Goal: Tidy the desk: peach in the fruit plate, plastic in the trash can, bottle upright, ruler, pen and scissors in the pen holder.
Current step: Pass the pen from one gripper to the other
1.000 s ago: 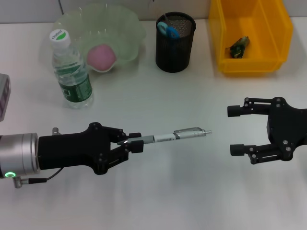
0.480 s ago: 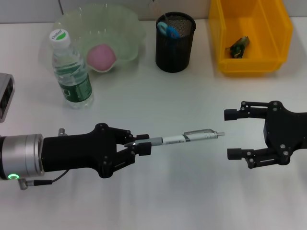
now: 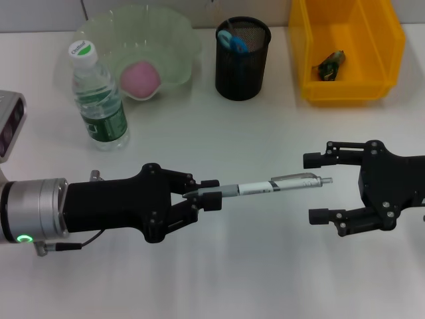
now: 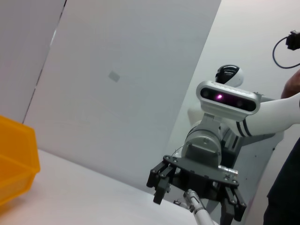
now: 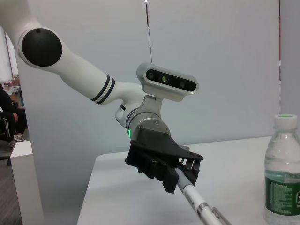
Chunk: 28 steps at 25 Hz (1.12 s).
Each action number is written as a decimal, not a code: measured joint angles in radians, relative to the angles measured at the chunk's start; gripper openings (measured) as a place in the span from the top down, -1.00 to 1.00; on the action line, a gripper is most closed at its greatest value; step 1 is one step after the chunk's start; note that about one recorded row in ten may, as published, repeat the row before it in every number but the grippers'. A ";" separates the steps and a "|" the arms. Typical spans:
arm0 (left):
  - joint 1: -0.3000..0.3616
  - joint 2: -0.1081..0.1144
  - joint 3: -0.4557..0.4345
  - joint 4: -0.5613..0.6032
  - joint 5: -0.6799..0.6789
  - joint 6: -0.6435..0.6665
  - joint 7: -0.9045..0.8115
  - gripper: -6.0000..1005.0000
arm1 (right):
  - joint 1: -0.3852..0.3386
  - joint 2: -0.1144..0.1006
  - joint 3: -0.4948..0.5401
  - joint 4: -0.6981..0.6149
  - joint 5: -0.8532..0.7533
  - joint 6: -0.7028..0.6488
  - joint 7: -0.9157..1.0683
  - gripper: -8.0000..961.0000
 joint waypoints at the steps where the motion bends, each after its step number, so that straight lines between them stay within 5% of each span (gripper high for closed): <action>1: -0.003 0.000 -0.005 0.000 -0.001 0.005 0.000 0.72 | 0.003 0.000 0.000 0.000 0.000 -0.001 0.000 -0.70; 15: -0.016 -0.005 -0.006 0.000 -0.002 0.006 0.003 0.72 | 0.018 0.002 0.009 0.011 0.000 -0.002 -0.003 -0.66; 21: -0.017 -0.006 -0.007 0.000 -0.006 0.007 0.003 0.72 | 0.021 0.002 0.009 0.011 0.001 -0.002 0.000 -0.31; 28: -0.017 -0.006 -0.007 -0.001 -0.007 0.006 0.003 0.72 | 0.021 0.002 0.009 0.011 0.018 -0.002 0.002 -0.19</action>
